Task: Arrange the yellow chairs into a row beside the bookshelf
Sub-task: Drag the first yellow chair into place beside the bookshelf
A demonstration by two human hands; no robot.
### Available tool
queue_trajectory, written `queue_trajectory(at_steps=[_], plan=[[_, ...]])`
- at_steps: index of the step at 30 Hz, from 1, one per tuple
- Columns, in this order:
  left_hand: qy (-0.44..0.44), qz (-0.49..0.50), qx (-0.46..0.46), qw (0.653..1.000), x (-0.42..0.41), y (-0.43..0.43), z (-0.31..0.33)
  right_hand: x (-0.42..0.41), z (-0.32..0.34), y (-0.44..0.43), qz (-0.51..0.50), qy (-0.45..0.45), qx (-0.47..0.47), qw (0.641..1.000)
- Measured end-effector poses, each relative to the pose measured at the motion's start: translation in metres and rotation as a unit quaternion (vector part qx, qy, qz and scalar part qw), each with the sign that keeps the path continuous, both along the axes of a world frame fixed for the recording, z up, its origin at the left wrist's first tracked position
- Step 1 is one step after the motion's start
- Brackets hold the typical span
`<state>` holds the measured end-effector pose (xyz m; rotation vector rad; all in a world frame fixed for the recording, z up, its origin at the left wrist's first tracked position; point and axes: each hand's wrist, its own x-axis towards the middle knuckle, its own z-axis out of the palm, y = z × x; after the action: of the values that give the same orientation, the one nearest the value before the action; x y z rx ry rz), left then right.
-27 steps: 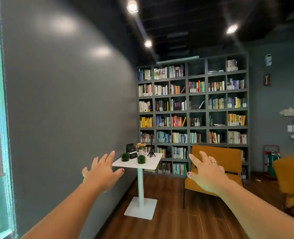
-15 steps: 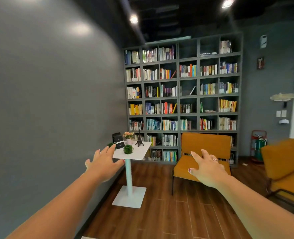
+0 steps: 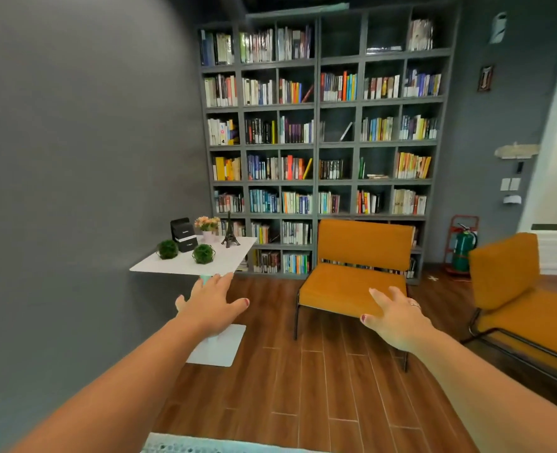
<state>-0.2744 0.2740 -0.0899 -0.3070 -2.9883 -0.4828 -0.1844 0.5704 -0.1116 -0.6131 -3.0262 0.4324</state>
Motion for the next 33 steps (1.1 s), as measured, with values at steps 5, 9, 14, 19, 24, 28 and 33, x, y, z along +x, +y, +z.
queue_trajectory(at_steps=[5, 9, 14, 19, 24, 28, 33], plan=[[-0.021, -0.022, -0.003, 1.000, -0.065, 0.043, -0.024, -0.053, -0.023, 0.036, -0.017, -0.027, -0.010, 0.999], [-0.032, -0.041, -0.007, 0.999, -0.129, 0.078, -0.039, -0.105, -0.030, 0.065, -0.028, -0.039, -0.007, 0.999], [-0.054, -0.066, -0.007, 0.996, -0.224, 0.125, -0.049, -0.185, -0.028, 0.104, -0.051, -0.061, -0.020, 0.997], [-0.071, -0.096, -0.017, 0.993, -0.314, 0.163, -0.051, -0.262, -0.031, 0.134, -0.070, -0.060, -0.042, 0.995], [-0.083, -0.120, -0.026, 0.989, -0.383, 0.200, -0.061, -0.319, -0.045, 0.163, -0.075, -0.077, -0.045, 0.993], [-0.093, -0.126, -0.032, 0.987, -0.423, 0.234, -0.070, -0.362, -0.053, 0.195, -0.083, -0.082, -0.069, 0.991], [-0.106, -0.125, -0.034, 0.986, -0.477, 0.280, -0.080, -0.424, -0.066, 0.243, -0.080, -0.081, -0.062, 0.992]])
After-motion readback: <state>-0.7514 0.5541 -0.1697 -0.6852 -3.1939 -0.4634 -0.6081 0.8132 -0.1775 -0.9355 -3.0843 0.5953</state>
